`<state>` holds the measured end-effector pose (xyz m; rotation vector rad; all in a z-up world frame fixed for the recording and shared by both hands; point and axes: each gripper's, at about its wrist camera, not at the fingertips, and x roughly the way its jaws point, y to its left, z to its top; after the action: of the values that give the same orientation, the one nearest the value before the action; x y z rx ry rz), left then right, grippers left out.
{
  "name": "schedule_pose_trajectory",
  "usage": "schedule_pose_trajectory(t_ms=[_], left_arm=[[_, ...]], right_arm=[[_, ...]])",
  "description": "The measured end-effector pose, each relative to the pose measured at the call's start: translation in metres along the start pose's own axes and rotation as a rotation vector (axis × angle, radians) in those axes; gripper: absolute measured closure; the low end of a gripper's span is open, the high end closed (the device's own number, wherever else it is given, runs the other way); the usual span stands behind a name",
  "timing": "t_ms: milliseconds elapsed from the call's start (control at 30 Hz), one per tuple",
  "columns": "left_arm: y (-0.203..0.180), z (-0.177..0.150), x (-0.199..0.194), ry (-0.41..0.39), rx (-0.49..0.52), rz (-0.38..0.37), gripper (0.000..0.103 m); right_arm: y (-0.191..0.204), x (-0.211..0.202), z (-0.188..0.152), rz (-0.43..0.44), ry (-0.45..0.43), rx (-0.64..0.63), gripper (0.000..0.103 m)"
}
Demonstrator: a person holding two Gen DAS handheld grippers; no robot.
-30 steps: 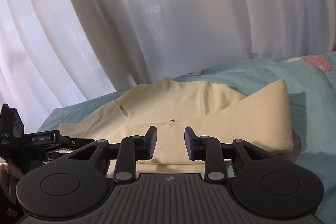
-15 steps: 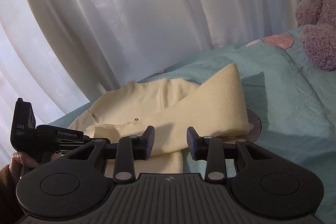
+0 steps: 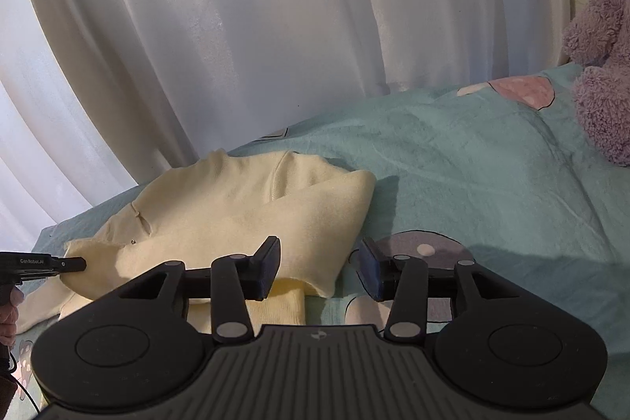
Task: Fold small clothes
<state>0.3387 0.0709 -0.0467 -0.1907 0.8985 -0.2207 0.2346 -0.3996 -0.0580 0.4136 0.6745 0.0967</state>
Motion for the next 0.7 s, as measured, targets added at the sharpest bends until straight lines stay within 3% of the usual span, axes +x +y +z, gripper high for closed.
schedule_pose_trajectory(t_ms=[67, 133, 200, 467, 600, 700], left_arm=[[0.003, -0.001, 0.007, -0.005, -0.020, -0.024, 0.067], [0.006, 0.001, 0.014, 0.002, -0.039, -0.055, 0.068], [0.003, 0.003, 0.019, 0.007, -0.036, -0.034, 0.096], [0.000, 0.018, -0.001, -0.110, 0.025, 0.015, 0.097], [0.008, 0.019, -0.002, -0.110, 0.019, 0.024, 0.097], [0.008, 0.016, 0.001, -0.099, 0.036, 0.041, 0.097]], right_arm=[[-0.002, 0.012, 0.005, 0.003, 0.022, 0.012, 0.055], [-0.004, 0.022, 0.009, 0.004, 0.043, 0.022, 0.054], [-0.005, 0.032, 0.013, -0.001, 0.063, 0.022, 0.054], [-0.009, 0.067, 0.019, -0.008, 0.125, 0.041, 0.054], [-0.013, 0.076, 0.025, 0.003, 0.130, 0.086, 0.055], [-0.013, 0.084, 0.030, -0.001, 0.130, 0.083, 0.061]])
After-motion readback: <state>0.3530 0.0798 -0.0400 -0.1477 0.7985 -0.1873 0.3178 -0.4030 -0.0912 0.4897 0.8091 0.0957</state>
